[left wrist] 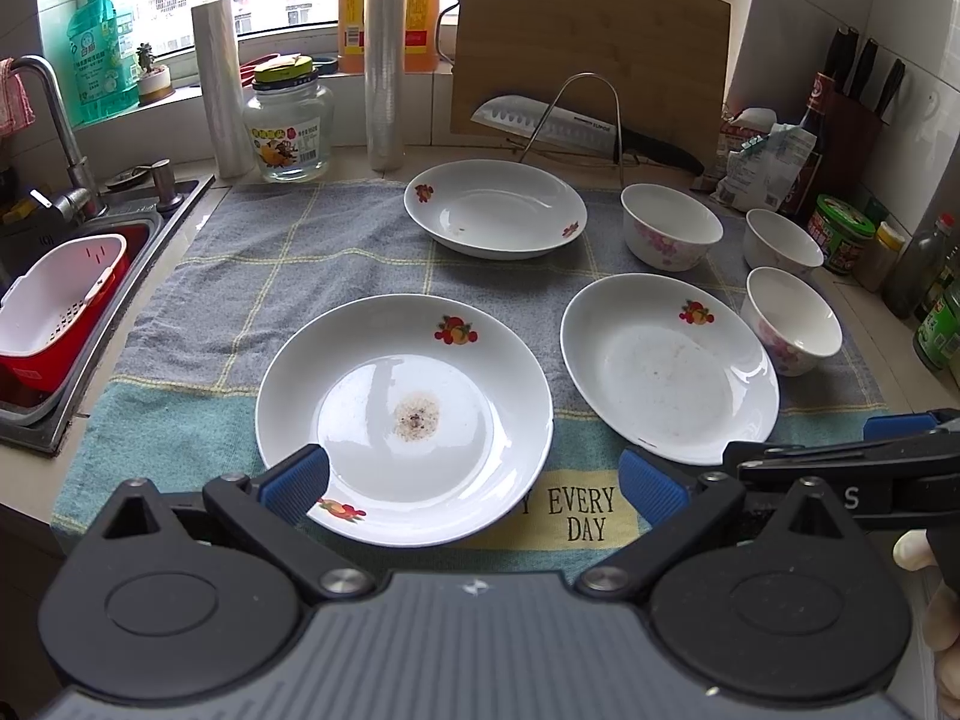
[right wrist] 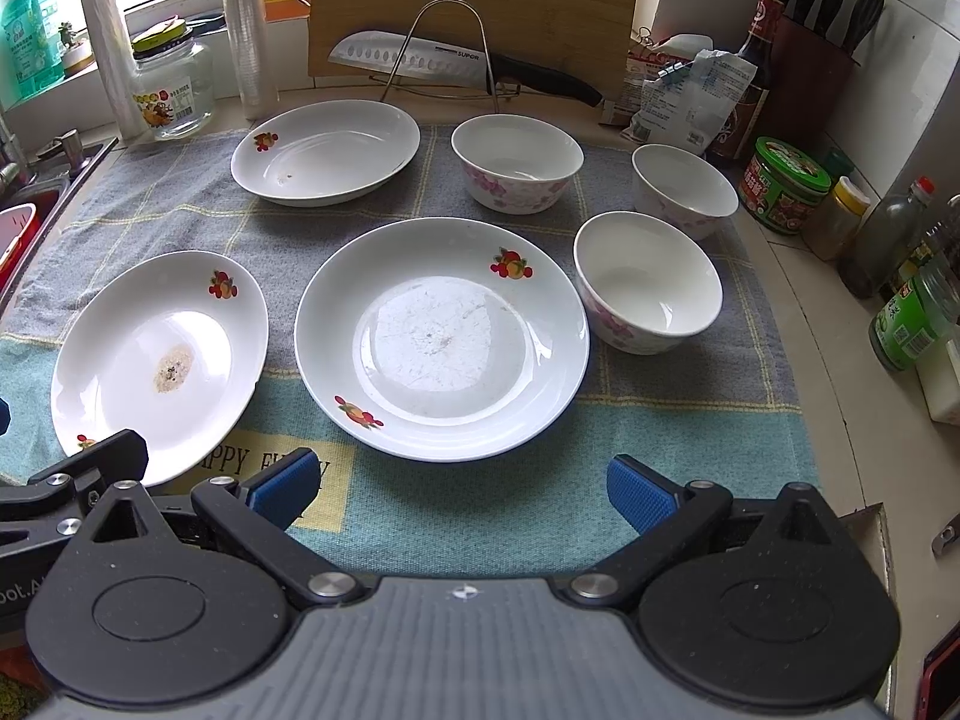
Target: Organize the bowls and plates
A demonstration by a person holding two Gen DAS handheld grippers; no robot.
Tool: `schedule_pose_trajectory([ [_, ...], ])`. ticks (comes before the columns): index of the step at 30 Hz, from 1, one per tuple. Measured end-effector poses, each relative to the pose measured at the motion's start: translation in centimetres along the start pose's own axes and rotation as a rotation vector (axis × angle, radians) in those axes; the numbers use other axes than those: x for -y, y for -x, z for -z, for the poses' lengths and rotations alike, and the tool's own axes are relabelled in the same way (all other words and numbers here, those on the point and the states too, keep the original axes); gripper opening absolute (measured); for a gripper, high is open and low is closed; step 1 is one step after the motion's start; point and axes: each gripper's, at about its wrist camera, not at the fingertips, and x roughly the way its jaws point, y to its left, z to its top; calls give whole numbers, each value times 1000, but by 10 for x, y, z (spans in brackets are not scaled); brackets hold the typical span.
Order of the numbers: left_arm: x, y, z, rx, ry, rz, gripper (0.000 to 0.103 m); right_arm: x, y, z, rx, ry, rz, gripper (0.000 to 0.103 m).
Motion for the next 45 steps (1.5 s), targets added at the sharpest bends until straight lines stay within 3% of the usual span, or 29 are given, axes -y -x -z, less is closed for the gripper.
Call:
schedule_pose_trajectory([
  [45,-3,5,0,13,3,15,102,-1,6,0,12,3,12,103],
])
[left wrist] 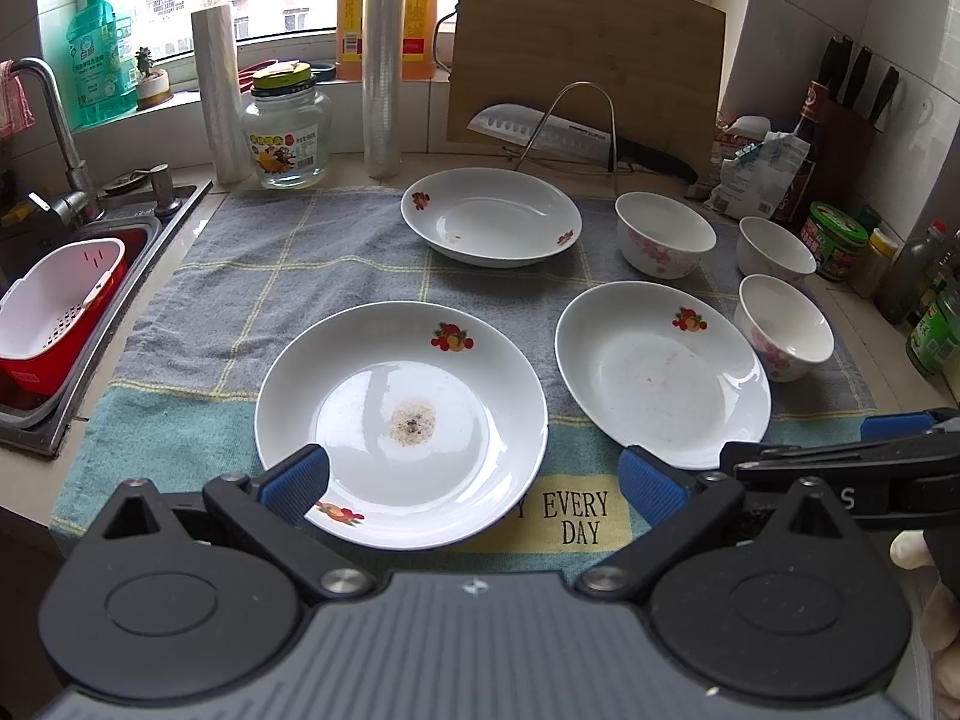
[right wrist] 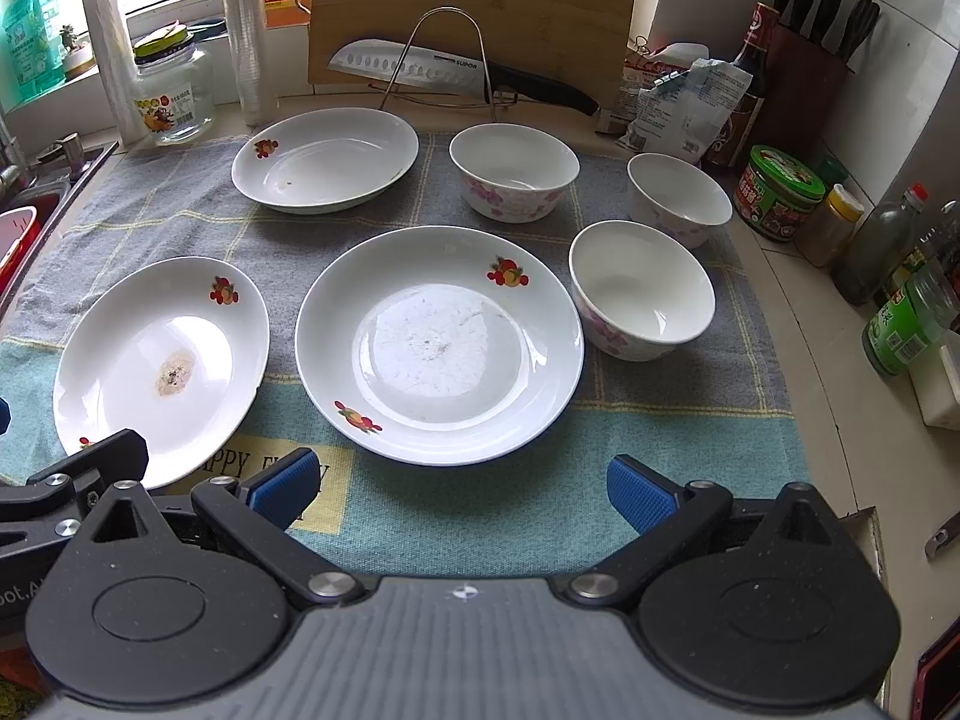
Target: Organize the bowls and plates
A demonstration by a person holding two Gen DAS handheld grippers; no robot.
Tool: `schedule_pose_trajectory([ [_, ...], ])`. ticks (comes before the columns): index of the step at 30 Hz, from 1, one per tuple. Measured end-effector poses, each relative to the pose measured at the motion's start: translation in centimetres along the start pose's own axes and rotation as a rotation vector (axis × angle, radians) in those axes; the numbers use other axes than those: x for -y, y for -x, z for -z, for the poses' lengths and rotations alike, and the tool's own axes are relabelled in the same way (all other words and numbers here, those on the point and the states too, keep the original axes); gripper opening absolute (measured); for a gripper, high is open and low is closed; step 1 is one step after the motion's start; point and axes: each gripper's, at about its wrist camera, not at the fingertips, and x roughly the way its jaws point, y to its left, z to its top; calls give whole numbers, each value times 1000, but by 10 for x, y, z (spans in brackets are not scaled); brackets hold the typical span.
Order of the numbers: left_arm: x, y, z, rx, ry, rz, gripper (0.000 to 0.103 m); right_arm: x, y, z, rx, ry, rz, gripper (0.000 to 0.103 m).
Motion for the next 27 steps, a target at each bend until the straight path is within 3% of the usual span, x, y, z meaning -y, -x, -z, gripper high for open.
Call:
schedule_pose_trajectory([
  [15,-20,2,7,13,-2,22,102,-16,3,4,32,52,-43,103],
  [27,-87,12,25,89,87,-42,102,-45,-13,21,43,133,-166,103],
])
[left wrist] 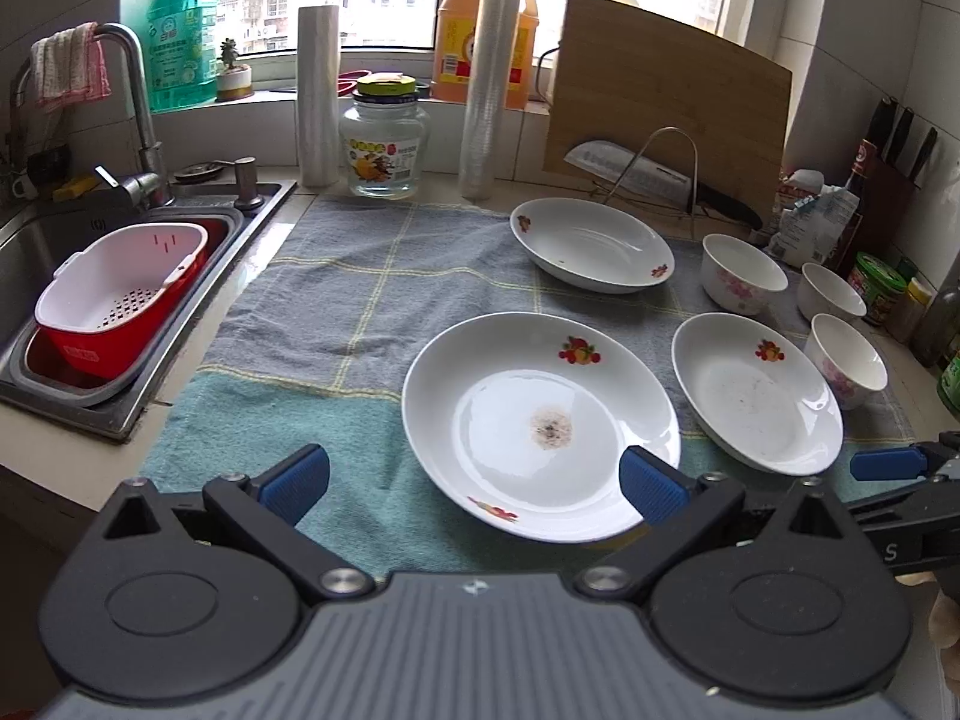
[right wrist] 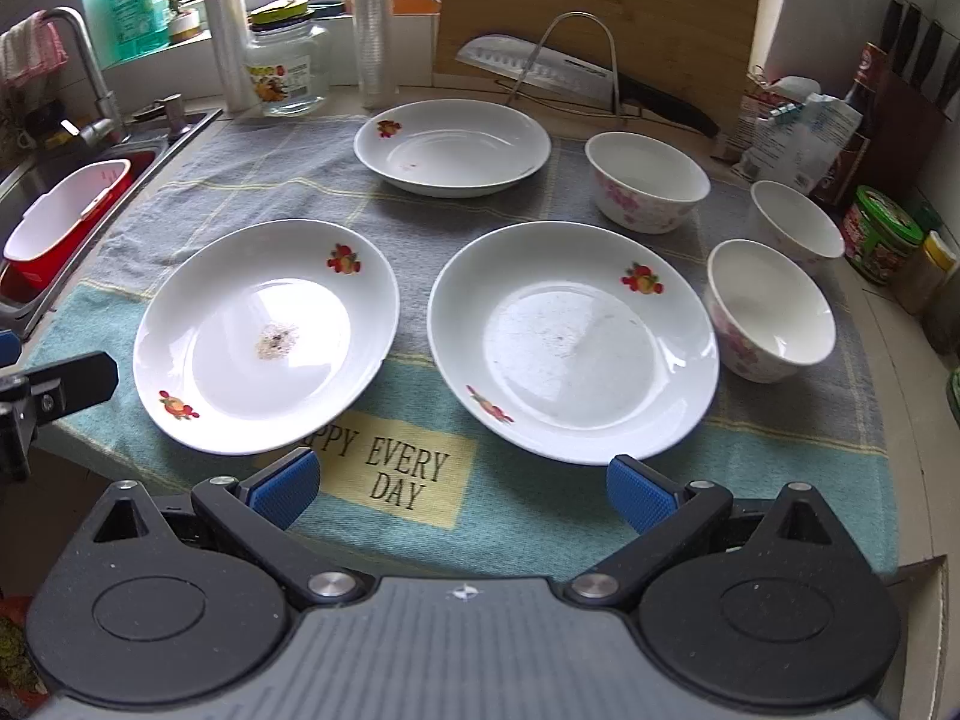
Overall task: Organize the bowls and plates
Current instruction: 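Reach the left gripper to the stained white plate's rim and grasp it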
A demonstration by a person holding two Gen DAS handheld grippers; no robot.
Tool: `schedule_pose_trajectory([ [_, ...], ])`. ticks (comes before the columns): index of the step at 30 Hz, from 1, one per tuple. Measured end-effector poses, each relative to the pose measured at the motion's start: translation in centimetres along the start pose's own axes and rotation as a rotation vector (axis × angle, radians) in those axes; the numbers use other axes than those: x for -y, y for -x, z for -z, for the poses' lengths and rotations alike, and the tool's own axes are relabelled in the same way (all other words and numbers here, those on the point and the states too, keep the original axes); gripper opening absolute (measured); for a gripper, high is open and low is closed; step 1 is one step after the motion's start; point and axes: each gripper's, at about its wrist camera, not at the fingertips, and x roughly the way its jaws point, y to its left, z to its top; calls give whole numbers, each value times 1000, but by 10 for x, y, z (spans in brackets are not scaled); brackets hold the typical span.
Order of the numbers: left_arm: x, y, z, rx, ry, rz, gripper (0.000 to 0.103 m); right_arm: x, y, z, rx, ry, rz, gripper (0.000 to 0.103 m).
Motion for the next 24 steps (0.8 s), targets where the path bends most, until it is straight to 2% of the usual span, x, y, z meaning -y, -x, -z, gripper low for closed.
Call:
schedule_pose_trajectory([
  [12,-56,6,20,-10,91,-64,102,-52,-41,19,-55,132,-139,103],
  [20,-61,1,27,-34,140,-100,102,-63,-66,17,-66,173,-182,103],
  [24,-56,-6,24,-44,127,-109,102,-65,-77,14,-44,211,-182,103],
])
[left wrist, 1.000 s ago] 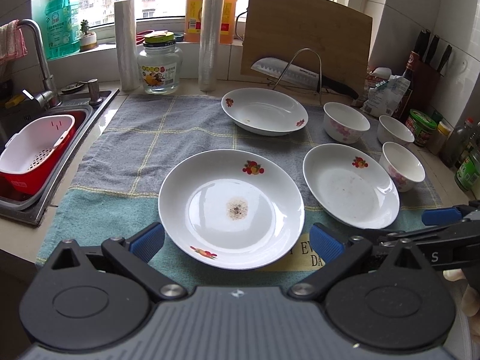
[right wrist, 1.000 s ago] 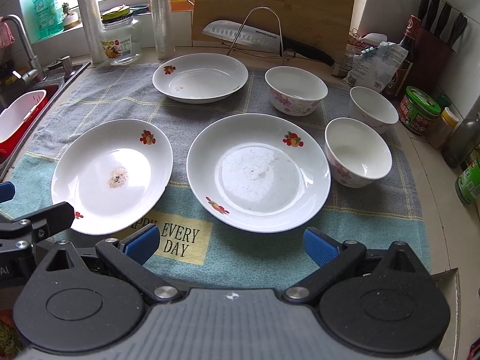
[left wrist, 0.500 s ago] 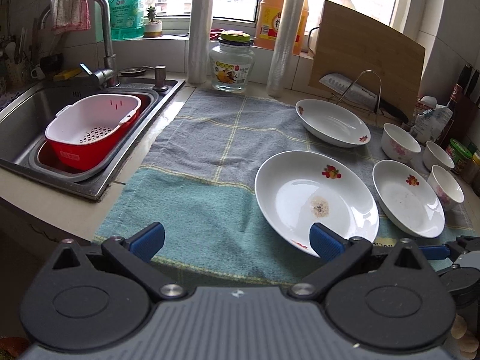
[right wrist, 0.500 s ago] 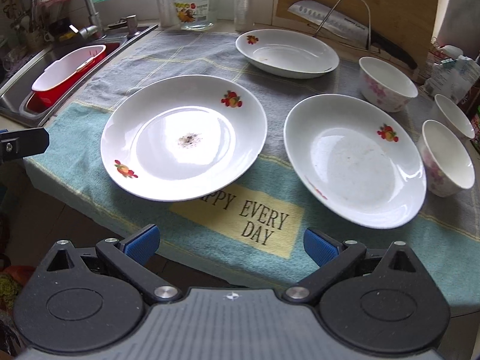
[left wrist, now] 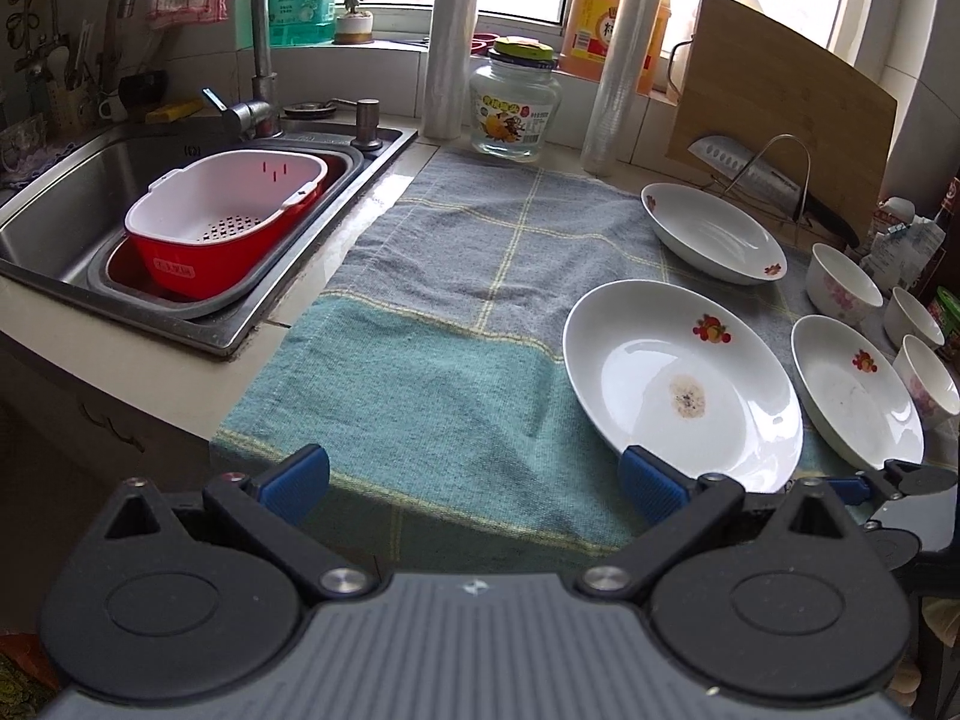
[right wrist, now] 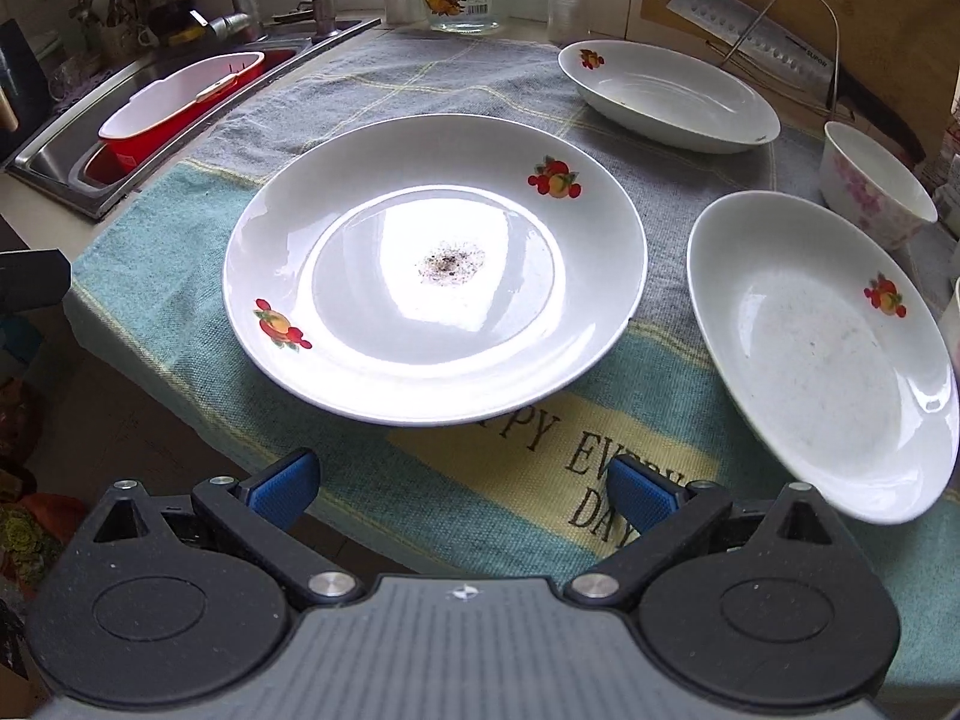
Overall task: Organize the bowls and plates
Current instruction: 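Reach the left gripper to the stained white plate's rim and grasp it, then lift the stained plate with the left gripper and carry it toward the sink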
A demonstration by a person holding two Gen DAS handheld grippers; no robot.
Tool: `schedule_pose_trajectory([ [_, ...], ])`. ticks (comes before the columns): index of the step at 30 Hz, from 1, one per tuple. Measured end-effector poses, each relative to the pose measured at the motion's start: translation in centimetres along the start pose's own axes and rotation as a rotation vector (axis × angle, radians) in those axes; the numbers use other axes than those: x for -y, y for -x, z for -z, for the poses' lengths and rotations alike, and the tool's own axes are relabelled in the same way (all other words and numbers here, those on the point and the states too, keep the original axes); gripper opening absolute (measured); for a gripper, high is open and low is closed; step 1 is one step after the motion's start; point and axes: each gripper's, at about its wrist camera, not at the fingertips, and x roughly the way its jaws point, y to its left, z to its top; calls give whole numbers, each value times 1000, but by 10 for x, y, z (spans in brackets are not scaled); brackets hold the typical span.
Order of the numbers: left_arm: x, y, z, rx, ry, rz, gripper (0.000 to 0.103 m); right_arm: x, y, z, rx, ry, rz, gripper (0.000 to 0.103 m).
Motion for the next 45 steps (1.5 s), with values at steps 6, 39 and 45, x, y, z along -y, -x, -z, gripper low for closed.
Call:
schedule_pose_trajectory([
  [6,20,-15,-11,-13,-12,13,102,-2,-7,-4,32,95,-15,103],
  [39,56,-137,-77,-232,-346,370,102,7,-16,-14,115,158,-61,103],
  [45,60,-154,-77,-300,-423,410,102,5,-15,-13,115,135,-44,103],
])
